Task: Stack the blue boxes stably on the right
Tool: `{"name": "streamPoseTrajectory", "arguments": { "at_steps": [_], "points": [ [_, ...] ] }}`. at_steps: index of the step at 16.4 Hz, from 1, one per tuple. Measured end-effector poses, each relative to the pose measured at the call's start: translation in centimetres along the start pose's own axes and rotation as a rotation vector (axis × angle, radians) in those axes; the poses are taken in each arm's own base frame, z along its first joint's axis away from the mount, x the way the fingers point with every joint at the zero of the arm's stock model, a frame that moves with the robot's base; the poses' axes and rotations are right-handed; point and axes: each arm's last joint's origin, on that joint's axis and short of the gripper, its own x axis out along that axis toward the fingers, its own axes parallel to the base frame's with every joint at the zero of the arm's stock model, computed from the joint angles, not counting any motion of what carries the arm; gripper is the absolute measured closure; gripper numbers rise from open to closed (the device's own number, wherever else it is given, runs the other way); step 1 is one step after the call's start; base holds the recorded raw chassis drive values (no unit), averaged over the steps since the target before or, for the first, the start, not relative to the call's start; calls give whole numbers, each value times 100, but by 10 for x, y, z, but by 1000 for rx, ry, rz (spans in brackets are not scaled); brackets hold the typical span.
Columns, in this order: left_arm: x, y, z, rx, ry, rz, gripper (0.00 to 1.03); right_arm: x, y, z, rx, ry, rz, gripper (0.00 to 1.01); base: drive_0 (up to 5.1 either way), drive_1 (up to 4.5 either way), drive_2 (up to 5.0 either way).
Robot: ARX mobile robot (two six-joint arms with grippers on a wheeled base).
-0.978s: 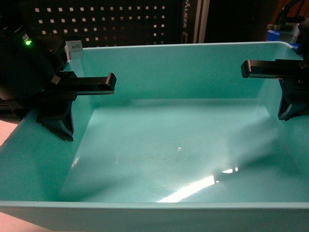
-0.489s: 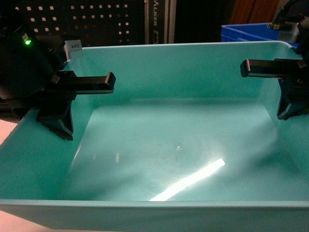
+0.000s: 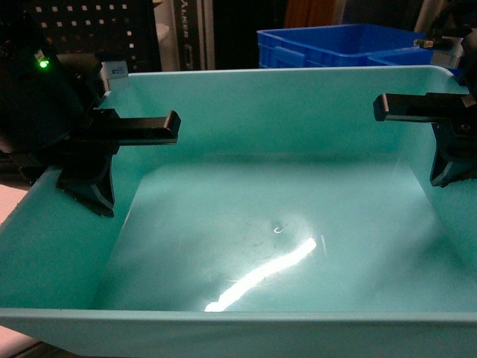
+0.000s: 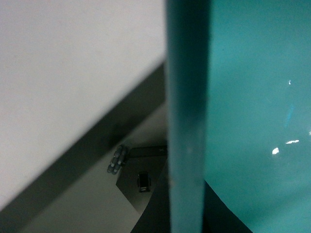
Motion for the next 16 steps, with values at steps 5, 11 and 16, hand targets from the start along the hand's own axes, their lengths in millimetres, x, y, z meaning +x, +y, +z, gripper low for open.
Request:
{"name": "streamPoseTrajectory", "arguments": {
  "at_steps": [5,11,16],
  "points": [
    [0,0,0,0,1,1,101,0,0,0,0,1,0,93,98,-543,4],
    [-1,-1,0,3,-4,0,101,-1,0,0,1,-4,-2,93,-143,-143,-143],
    [-1,-1,0,3,-4,1,101,-1,0,0,1,-4,-1,93,-98,-209,-209]
  ]
}}
